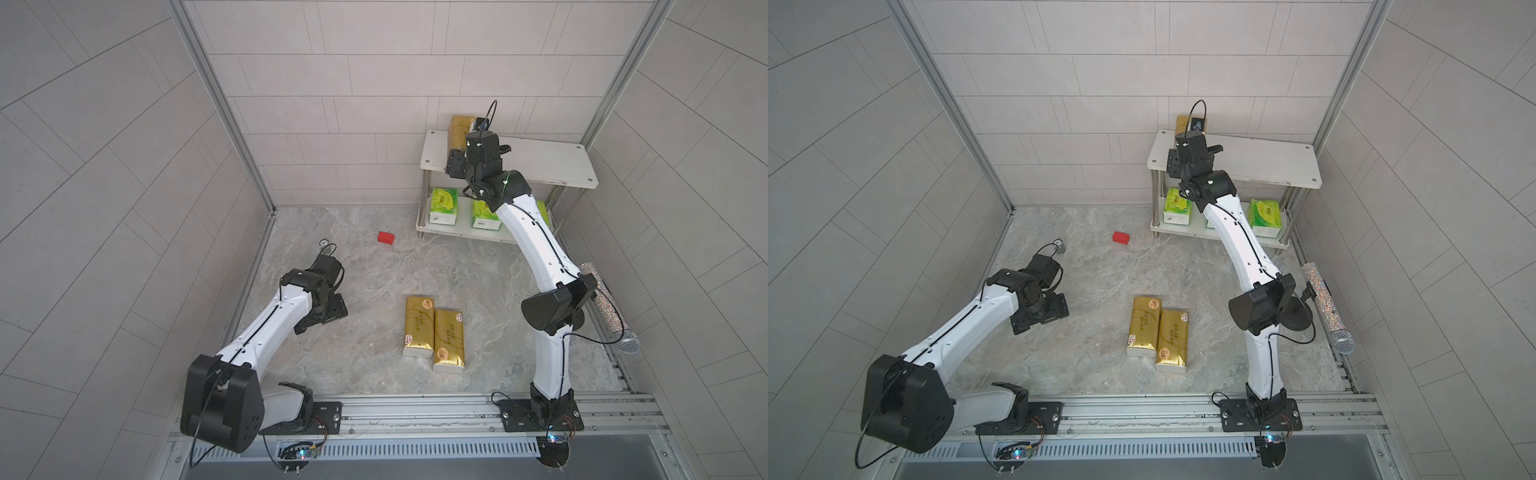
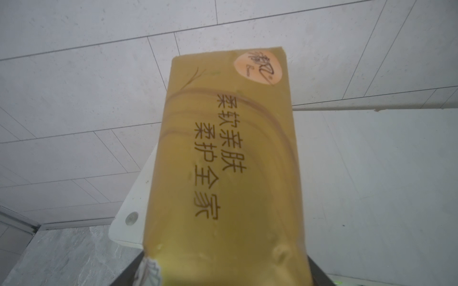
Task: Place the tissue boxes on the shelf by color
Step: Place a box of tissues on the shelf.
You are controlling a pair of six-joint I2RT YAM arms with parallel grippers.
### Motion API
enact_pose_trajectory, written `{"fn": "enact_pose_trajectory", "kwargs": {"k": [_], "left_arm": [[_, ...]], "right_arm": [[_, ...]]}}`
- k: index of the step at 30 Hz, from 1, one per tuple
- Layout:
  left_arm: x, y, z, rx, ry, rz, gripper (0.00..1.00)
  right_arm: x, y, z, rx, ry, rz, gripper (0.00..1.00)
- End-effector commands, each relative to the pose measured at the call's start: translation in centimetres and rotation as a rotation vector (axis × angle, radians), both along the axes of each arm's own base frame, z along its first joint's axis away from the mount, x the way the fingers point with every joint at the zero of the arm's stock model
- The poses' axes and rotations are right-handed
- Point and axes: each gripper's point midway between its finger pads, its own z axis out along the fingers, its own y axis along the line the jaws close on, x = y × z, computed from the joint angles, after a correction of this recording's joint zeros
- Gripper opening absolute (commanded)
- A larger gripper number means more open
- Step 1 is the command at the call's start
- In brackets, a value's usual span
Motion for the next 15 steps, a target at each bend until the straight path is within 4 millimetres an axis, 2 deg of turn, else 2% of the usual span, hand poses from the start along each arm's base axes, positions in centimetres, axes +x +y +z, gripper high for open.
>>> {"fn": "enact_pose_trajectory", "kwargs": {"k": [1, 6, 11, 15], "left_arm": [[-0.6, 0.2, -0.1, 0.011, 0.009, -0.007, 0.96], [-0.4, 0.1, -0.2, 0.008, 0.007, -0.008, 0.96], [-0.6, 0.1, -0.1, 0.007, 0.003, -0.001, 0.96], [-0.9, 0.3, -0.3, 0.01, 0.004, 0.003, 0.96]], "right_arm": [[0.2, -0.5, 2.1, 0.065, -0.067, -0.029, 0.76], [1.7, 0.1, 1.2, 0.113, -0.072, -0.02, 0.79], [2.3, 0.4, 0.4, 0.125, -0.066, -0.024, 0.83], [2.6, -0.2, 0.1, 0.119, -0.074, -0.059, 0.85]]}}
